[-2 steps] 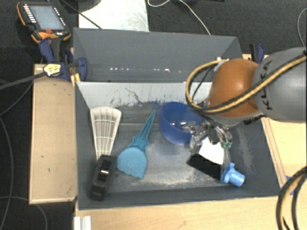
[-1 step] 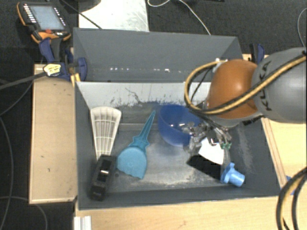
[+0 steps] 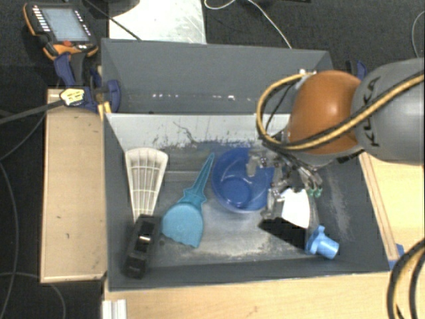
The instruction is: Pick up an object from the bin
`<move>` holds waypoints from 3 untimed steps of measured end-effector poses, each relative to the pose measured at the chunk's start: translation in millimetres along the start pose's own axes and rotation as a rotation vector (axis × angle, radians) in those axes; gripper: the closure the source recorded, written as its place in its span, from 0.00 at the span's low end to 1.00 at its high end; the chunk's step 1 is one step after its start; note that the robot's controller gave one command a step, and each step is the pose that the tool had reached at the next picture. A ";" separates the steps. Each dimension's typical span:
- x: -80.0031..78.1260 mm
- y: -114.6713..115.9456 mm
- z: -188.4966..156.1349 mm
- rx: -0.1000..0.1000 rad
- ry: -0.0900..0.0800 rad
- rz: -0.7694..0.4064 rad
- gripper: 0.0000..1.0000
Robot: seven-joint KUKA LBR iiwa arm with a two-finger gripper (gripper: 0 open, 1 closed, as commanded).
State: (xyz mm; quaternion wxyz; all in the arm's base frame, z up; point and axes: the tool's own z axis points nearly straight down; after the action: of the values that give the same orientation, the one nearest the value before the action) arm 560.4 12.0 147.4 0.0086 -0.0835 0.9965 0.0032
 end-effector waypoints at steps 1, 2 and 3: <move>0.7 0.2 0.8 0.000 0.002 -0.002 0.00; -12.8 -5.5 63.1 0.002 -0.006 -0.249 0.00; 6.4 4.4 74.0 -0.001 -0.004 -0.248 1.00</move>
Offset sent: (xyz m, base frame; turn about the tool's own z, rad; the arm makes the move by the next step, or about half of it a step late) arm 0.0146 -0.0035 -0.0774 -0.2940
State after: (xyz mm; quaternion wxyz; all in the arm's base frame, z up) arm 554.6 15.9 73.3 0.0109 -0.2061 0.9785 0.0025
